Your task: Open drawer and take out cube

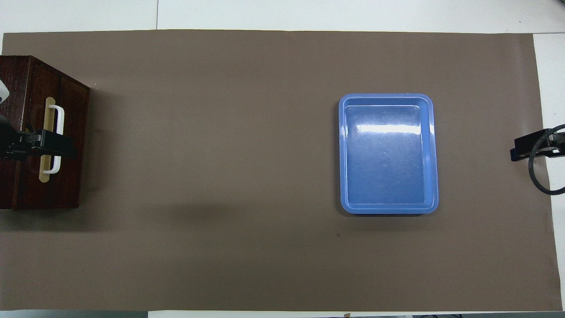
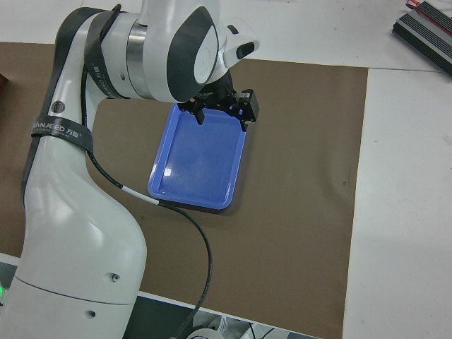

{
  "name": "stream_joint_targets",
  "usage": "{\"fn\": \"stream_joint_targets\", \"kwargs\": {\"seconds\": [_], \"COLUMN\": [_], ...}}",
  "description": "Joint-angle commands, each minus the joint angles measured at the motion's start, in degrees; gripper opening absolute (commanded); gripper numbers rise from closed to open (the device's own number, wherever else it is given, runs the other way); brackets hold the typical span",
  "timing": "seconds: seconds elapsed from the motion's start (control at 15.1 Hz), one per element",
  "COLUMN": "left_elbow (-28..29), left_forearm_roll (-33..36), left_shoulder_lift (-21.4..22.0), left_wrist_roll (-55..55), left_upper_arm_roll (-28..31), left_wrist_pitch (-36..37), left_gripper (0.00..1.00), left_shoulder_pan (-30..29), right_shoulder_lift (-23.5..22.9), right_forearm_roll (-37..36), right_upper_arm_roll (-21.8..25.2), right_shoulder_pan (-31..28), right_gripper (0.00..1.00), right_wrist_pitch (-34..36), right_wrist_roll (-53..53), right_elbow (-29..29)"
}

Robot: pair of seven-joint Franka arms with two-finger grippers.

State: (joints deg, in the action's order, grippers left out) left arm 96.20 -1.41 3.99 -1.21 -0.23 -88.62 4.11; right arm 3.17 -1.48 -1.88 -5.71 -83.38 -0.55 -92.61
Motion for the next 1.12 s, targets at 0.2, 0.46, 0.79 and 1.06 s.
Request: {"fn": "stream_joint_targets", "kwargs": {"seconds": [0.2, 0.46, 0.79, 1.06], "left_elbow": [1.62, 1.62, 1.79, 2.75], "left_forearm_roll": [0.88, 0.88, 0.88, 0.88], "left_shoulder_lift": [1.20, 1.20, 1.28, 1.37], "left_wrist_roll": [0.60, 0.51, 0.16, 0.51], "left_upper_arm_roll": [0.15, 0.15, 0.15, 0.15], "left_wrist_pitch": [-1.21, -1.38, -1.38, -2.78], "left_gripper": [1.00, 1.00, 1.00, 1.00], "left_shoulder_pan": [0.55, 0.20, 0.29, 0.55], "right_shoulder_lift": [0.52, 0.43, 0.43, 0.43], "right_forearm_roll": [-0.10, -0.10, -0.10, -0.10], "right_upper_arm_roll": [-0.05, -0.05, 0.04, 0.12], "right_shoulder_pan": [-0.53, -0.53, -0.62, -0.70], "right_gripper": [1.00, 1.00, 1.00, 1.00], "right_wrist_pitch": [-0.56, -0.56, -0.47, -0.56], "right_wrist_roll": [0.73, 0.73, 0.82, 0.73], "right_elbow": [-0.20, -0.20, -0.20, -0.20]}}
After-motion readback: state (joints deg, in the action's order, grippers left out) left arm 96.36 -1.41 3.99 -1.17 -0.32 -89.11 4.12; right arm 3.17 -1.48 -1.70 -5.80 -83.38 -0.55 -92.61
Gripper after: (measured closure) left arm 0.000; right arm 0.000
